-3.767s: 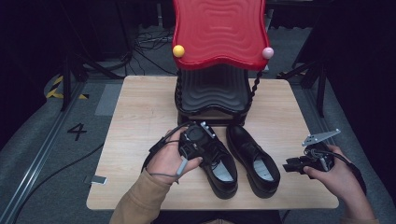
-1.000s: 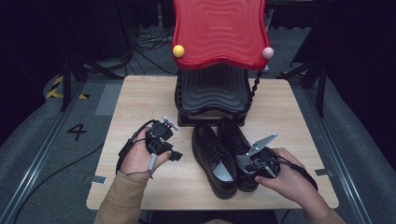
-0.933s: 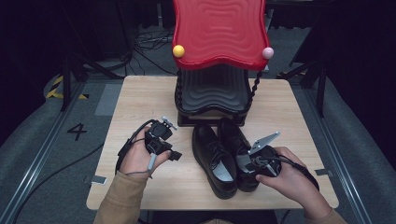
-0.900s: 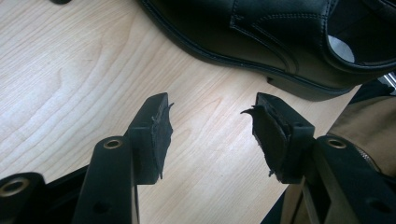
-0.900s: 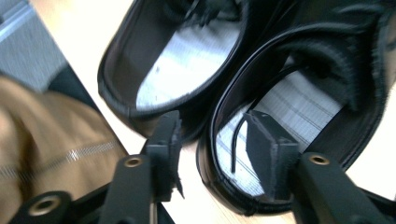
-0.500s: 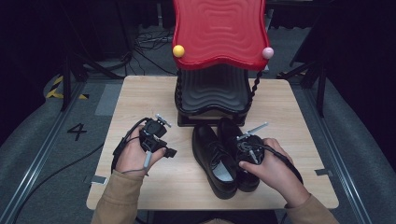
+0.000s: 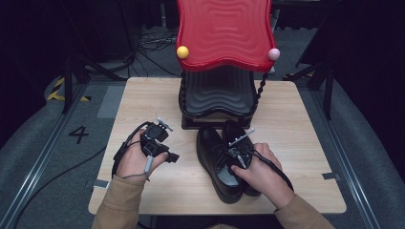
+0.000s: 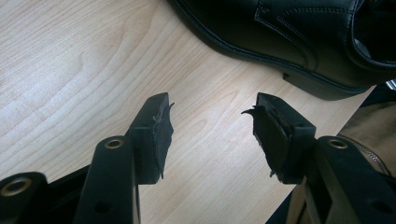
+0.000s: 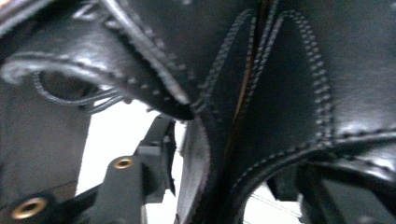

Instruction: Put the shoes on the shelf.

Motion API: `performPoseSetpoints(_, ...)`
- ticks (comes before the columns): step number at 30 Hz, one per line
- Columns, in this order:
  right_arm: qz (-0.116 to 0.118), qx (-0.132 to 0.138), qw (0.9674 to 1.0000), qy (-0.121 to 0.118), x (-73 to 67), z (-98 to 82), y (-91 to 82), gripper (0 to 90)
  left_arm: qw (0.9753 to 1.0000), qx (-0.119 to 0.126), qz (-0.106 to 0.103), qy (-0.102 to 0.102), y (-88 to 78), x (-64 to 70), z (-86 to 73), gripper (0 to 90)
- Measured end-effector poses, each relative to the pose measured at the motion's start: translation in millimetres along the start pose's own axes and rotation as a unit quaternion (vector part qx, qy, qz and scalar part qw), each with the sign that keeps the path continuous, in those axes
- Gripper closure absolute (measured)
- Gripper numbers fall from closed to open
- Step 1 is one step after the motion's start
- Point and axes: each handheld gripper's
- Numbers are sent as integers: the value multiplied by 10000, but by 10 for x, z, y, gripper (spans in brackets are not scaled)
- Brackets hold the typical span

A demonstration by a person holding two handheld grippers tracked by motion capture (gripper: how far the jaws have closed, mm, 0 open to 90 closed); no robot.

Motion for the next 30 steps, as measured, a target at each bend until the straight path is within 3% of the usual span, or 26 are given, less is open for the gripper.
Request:
performPoseSetpoints(8, -105, -129, 9998, 62, 7, 41, 9, 594, 10000, -8, -49, 10, 2, 9, -20, 468)
performPoseSetpoints(12, -85, -250, 9995, 199, 12, 73, 2, 597, 10000, 33, -33, -45, -15, -12, -30, 468)
performPoseSetpoints(15, -10, -324, 9986, 410, 41, 98, -26, 646, 10000, 3, -39, -35, -10, -26, -29, 468)
performPoseSetpoints(17, 16, -323, 9986, 413, 48, 117, -60, 684, 10000, 4, -33, -53, -1, -24, -25, 467)
performPoseSetpoints(22, -201, -472, 9978, 412, -9, 184, -77, 713, 10000, -28, -34, -29, 13, -15, -17, 466)
performPoseSetpoints(30, -273, -731, 9945, 701, -19, 258, -55, 752, 10000, -45, -49, -29, 30, -17, -8, 465)
Point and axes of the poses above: each handheld gripper's, and its own axes: y roughly forward along the jaws, z roughly out of its top, x roughly to its right, and after that the axes turned 1 degree about -z, right-handed
